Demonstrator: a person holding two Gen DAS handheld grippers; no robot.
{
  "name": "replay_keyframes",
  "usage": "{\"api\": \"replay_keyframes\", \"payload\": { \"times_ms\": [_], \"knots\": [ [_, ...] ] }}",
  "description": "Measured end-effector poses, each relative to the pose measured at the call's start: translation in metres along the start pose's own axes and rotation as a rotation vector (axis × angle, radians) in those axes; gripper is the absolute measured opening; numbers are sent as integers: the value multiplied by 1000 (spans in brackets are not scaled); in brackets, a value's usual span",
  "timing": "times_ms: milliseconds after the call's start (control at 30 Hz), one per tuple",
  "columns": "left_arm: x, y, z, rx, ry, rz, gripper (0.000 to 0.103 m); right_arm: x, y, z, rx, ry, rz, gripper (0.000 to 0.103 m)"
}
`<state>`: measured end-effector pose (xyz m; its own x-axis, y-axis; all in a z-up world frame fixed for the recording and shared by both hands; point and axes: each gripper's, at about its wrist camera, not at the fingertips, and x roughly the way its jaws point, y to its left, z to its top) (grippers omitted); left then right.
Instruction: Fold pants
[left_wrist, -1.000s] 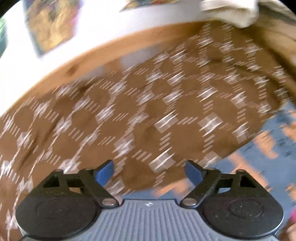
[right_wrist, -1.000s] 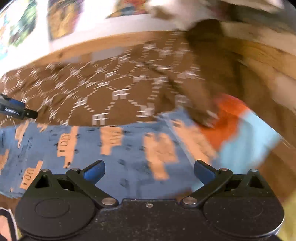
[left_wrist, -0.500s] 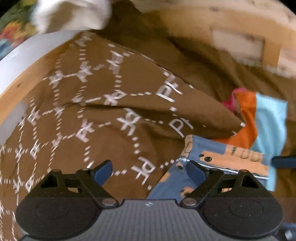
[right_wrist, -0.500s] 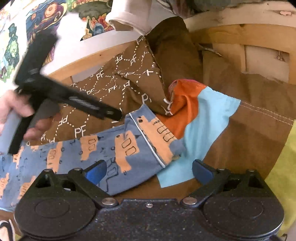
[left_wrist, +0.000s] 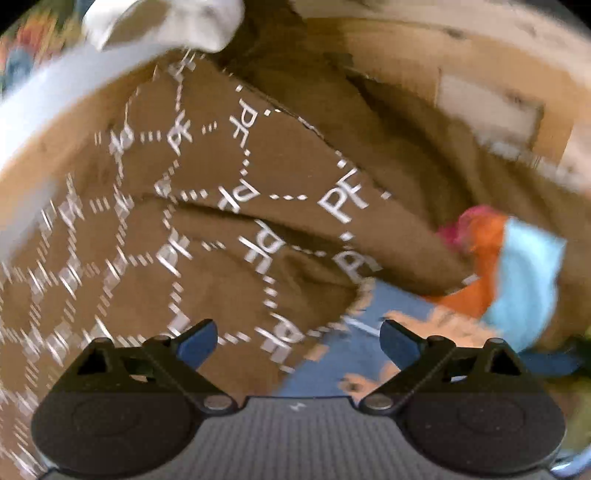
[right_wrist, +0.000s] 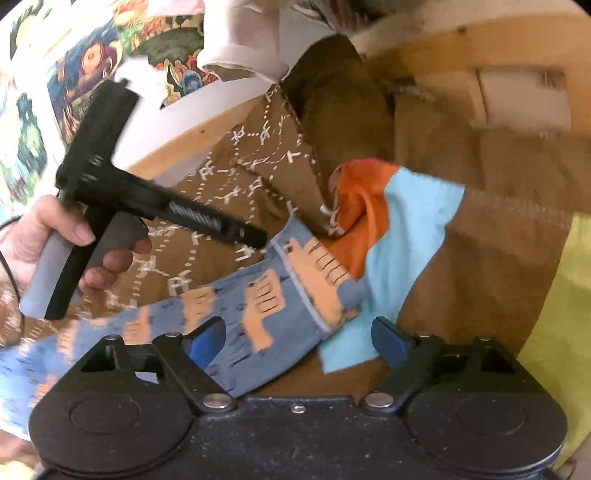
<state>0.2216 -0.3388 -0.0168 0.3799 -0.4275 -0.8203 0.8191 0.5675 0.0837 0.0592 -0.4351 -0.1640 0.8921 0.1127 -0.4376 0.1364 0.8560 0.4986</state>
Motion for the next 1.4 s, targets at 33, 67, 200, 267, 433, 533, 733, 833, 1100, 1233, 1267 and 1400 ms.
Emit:
{"api": "replay_keyframes", "payload": {
  "times_ms": [33, 67, 200, 267, 433, 533, 733, 833, 1100, 1233, 1267, 1400],
  "knots": [
    [0, 2, 0, -44, 12, -30, 98, 0, -2, 1, 18, 0, 13, 87],
    [2, 0, 2, -60, 23, -38, 98, 1, -5, 2, 40, -1, 23, 87],
    [28, -11, 1, 3, 78, 42, 93, 6, -8, 5, 65, 11, 7, 84],
    [43, -13, 0, 15, 118, 63, 93, 8, -4, 3, 26, 23, -28, 82],
    [51, -2, 2, -40, 131, 40, 96, 16, 0, 2, 29, 13, -54, 84],
    [49, 11, 9, -64, 122, 49, 95, 19, -3, 3, 71, 3, -24, 85],
    [35, 29, 6, -165, 111, 30, 91, 13, -16, 6, 189, -15, 13, 73],
    [25, 40, 5, -234, 116, -15, 90, 10, -22, 6, 225, 9, -16, 57],
    [30, 38, -4, -240, 190, -21, 79, 20, -19, 7, 269, -24, -64, 52],
    [49, 32, -11, -212, 238, 38, 78, 16, -34, 3, 354, -47, -71, 24],
    [49, 33, -12, -208, 233, 43, 78, 15, -38, 2, 377, -53, -64, 18],
    [39, 36, -15, -243, 234, 45, 77, 10, -26, 5, 284, -82, -69, 12]
  ]
}}
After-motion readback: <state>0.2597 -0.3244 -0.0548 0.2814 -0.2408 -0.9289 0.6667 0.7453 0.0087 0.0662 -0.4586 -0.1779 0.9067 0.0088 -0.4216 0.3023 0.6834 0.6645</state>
